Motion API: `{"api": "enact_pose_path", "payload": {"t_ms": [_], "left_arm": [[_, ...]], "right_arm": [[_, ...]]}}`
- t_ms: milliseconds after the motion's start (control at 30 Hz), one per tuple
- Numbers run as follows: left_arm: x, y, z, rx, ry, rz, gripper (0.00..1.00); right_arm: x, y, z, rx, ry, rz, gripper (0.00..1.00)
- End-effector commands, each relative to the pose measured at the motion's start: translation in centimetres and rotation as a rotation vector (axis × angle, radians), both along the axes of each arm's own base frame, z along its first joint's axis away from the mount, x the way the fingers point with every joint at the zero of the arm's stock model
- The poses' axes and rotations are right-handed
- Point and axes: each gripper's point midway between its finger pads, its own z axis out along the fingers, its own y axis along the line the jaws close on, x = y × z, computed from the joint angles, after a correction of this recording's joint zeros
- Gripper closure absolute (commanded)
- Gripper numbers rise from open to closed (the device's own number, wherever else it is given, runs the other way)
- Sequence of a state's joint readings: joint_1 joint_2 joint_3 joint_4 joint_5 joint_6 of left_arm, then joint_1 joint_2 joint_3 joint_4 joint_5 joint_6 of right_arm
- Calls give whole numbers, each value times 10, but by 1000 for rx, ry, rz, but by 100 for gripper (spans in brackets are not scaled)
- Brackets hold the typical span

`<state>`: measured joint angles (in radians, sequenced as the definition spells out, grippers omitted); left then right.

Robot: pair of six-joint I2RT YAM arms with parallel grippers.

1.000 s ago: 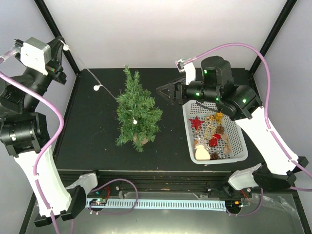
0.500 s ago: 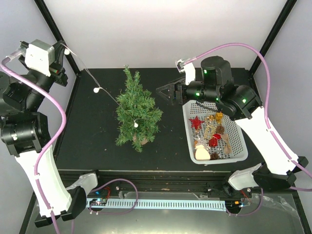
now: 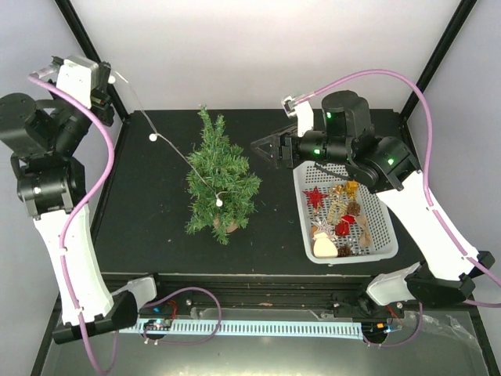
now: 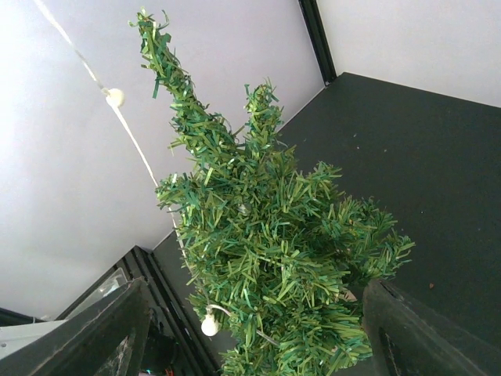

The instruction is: Decorate the small christmas tree

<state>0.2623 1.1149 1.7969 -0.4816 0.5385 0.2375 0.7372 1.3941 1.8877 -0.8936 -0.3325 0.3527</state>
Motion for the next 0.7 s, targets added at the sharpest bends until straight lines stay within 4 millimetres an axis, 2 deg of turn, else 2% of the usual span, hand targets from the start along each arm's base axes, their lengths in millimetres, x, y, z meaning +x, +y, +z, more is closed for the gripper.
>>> {"api": "enact_pose_path", "payload": {"t_ms": [0,100,167,233,367,600,633,667], "left_arm": [[17,1,10,39,-44,-27,98],[37,2,8,42,-20,-54,98],[42,-1,9,55,-25,-77,98],[64,-1,-1,58,5,-100,98],[91,-7,-12,51,42,-133,99],[128,-49,-36,142,122,-213,99],[135,-54,-38,149,139,-227,98],[136,-59,-31,157,135,-238,98]], "right_arm": [[4,0,4,12,-25,-2,24],[6,0,3,13,-21,-4,25],[6,0,3,13,-20,-4,25],[7,1,1,10,-17,-4,24],[10,2,-1,9,-14,-8,25],[12,2,1,10,-16,-12,25],[12,2,2,12,-16,-14,25],[13,1,2,13,-16,-17,25]]}}
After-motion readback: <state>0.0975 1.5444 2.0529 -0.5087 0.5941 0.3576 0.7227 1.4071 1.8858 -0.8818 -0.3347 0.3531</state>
